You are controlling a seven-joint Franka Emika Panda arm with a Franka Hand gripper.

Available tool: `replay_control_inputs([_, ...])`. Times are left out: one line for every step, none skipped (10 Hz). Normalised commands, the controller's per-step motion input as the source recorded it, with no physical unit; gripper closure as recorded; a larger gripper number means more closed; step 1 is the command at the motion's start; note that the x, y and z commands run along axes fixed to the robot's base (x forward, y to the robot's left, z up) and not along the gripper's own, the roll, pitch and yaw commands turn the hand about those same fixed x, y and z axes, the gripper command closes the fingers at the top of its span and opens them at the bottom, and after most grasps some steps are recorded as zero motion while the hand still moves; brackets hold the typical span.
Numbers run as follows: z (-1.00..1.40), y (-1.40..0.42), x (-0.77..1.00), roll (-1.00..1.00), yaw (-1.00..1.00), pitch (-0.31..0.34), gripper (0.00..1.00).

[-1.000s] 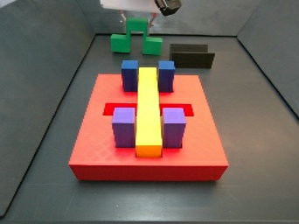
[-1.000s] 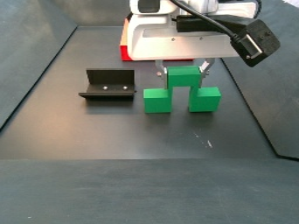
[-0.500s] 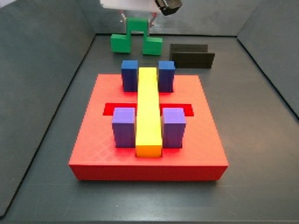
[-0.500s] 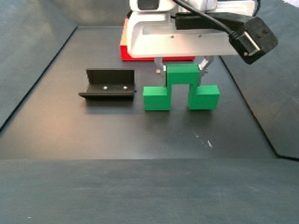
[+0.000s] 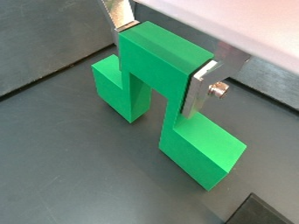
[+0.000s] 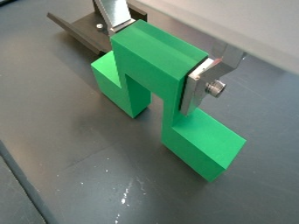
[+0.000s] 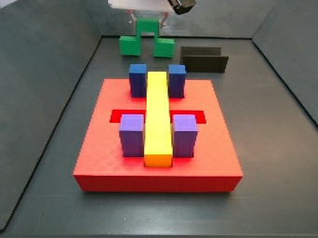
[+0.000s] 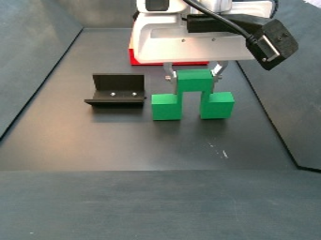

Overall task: Pick up the green object. Move up. Move to above the board. Insert the green object.
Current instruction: Pick up the green object, then move up, then move to above the board.

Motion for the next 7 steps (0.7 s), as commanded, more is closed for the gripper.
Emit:
replay_control_inputs([0.0, 0.0, 0.0, 0.0, 0.0, 0.0, 1.0])
replay_control_inputs([0.0, 0.0, 0.0, 0.0, 0.0, 0.0, 1.0])
replay_control_inputs([0.83, 0.0, 0.0, 0.0, 0.0, 0.0, 1.0])
replay_control_inputs([0.79, 0.0, -0.02, 0.0, 0.06, 0.02, 1.0])
replay_control_inputs([0.67, 0.0, -0.05, 0.0, 0.06, 0.04, 1.0])
replay_control_inputs([0.2, 0.0, 0.0, 0.03, 0.03, 0.004, 1.0])
replay_control_inputs([1.4, 0.0, 0.0, 0.0, 0.0, 0.0, 1.0])
